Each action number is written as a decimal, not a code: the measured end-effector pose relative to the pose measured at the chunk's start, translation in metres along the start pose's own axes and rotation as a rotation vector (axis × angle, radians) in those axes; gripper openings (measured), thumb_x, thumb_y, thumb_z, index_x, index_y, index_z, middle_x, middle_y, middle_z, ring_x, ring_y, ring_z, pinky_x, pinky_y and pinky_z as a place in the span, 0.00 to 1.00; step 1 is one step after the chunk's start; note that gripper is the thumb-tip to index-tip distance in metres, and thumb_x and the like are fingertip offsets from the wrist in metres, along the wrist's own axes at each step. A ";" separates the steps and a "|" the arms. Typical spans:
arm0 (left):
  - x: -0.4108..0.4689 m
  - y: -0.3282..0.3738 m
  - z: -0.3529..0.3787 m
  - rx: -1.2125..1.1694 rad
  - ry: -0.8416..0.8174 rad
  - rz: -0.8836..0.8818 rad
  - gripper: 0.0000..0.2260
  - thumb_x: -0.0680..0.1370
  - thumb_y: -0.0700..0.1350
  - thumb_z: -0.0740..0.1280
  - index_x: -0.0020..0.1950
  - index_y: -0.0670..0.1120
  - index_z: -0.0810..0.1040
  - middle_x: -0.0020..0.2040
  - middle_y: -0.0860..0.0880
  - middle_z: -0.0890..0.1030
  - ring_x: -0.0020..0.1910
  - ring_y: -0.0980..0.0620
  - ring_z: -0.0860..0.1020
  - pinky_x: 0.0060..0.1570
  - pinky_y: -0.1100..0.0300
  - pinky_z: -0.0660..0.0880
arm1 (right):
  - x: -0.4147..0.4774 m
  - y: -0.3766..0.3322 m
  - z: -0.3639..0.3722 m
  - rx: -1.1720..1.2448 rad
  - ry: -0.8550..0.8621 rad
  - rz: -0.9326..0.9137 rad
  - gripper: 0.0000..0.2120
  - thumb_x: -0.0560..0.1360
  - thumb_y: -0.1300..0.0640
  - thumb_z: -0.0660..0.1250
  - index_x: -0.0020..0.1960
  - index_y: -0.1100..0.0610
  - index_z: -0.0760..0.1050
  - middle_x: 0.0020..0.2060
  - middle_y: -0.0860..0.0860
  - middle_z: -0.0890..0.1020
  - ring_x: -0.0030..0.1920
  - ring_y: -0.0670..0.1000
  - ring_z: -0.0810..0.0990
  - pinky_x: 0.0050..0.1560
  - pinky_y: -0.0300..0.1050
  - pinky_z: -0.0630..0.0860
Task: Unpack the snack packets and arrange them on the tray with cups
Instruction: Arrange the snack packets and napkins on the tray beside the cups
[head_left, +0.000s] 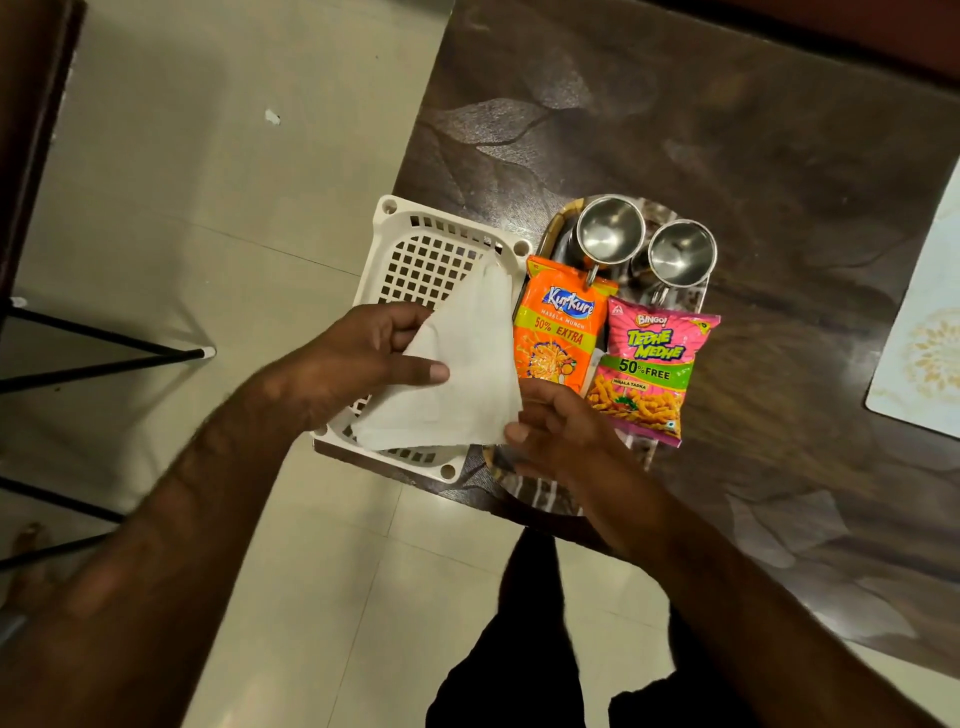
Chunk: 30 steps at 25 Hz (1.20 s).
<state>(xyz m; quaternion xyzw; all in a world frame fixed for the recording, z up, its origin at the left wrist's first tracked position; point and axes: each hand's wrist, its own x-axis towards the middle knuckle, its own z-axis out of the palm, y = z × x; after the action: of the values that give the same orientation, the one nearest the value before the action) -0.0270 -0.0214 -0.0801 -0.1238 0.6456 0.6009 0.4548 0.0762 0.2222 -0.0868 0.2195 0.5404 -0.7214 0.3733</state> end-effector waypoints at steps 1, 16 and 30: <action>0.002 -0.002 0.009 -0.015 -0.005 0.006 0.19 0.73 0.36 0.74 0.63 0.46 0.80 0.57 0.47 0.86 0.55 0.48 0.85 0.48 0.58 0.82 | 0.004 -0.002 0.002 0.039 -0.030 -0.005 0.21 0.71 0.45 0.75 0.64 0.39 0.79 0.58 0.46 0.87 0.54 0.50 0.86 0.56 0.49 0.84; 0.017 -0.033 0.091 0.256 -0.226 0.024 0.22 0.72 0.43 0.77 0.65 0.48 0.78 0.58 0.51 0.84 0.56 0.56 0.83 0.57 0.55 0.81 | -0.025 0.040 -0.030 0.039 0.355 0.147 0.24 0.74 0.56 0.80 0.68 0.52 0.78 0.56 0.50 0.89 0.56 0.54 0.89 0.50 0.54 0.87; 0.015 -0.028 0.054 0.313 0.274 -0.025 0.05 0.80 0.36 0.65 0.53 0.41 0.79 0.47 0.42 0.85 0.34 0.62 0.82 0.31 0.73 0.73 | -0.035 0.077 -0.023 0.644 0.620 0.262 0.19 0.79 0.67 0.71 0.69 0.59 0.79 0.62 0.55 0.86 0.62 0.59 0.85 0.48 0.49 0.86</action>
<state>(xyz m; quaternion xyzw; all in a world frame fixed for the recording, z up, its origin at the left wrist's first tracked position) 0.0080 0.0258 -0.1028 -0.1404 0.7854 0.4649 0.3838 0.1558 0.2442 -0.1164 0.5960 0.3426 -0.6995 0.1950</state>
